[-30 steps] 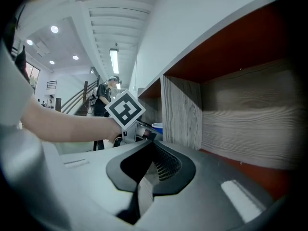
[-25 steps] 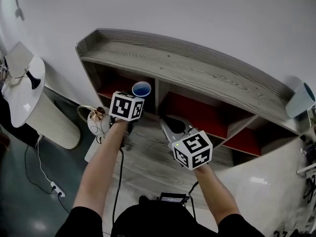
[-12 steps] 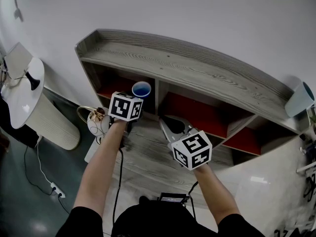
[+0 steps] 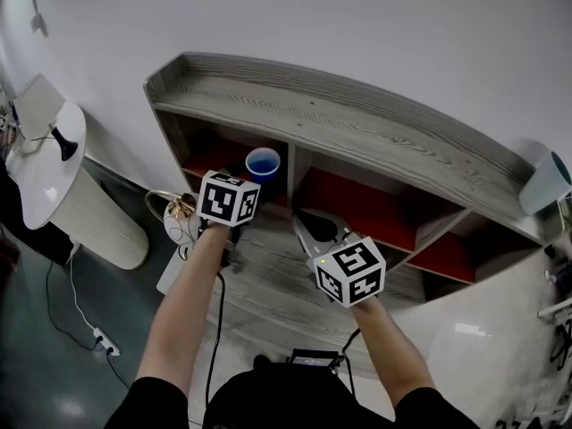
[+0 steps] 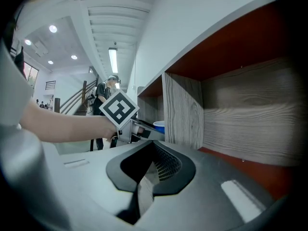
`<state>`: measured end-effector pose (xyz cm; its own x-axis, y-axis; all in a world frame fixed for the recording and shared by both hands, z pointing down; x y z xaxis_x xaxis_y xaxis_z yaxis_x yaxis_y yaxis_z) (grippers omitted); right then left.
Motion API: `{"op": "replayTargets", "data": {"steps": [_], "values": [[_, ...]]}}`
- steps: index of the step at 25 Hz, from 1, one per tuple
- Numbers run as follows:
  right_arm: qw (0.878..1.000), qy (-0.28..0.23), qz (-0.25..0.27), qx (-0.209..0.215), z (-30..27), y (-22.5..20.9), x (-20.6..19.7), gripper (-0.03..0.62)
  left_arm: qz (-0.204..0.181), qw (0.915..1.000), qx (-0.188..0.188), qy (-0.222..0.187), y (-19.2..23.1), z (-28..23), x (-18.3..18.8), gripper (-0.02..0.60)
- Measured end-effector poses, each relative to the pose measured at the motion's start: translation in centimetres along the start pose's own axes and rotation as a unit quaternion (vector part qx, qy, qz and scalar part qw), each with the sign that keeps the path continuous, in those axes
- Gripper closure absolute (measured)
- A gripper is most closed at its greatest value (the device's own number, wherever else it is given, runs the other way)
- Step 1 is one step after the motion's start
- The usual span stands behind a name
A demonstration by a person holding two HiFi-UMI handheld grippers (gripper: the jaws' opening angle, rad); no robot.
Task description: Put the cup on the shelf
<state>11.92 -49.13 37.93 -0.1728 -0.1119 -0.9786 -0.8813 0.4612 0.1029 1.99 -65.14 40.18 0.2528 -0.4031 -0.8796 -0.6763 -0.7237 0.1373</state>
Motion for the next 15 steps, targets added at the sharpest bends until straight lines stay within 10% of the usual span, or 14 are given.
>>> {"op": "replayTargets", "data": {"steps": [15], "values": [[1.0,-0.008,0.006,-0.01,0.5,0.5,0.2,0.582,0.006,0.9974,-0.002,-0.072,-1.5,7.2,-1.9,0.259]]}}
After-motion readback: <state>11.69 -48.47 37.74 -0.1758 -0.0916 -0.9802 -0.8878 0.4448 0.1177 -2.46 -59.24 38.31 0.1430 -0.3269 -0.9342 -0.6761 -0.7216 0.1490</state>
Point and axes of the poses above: the fingertips, and each gripper's own axes: z backward along the fingers, y to its left, x out of its top, the point moved 6 cm from there along z, backward along the fingers, and after that the axes turned 8 degrees about z, right-handed, at the moved point
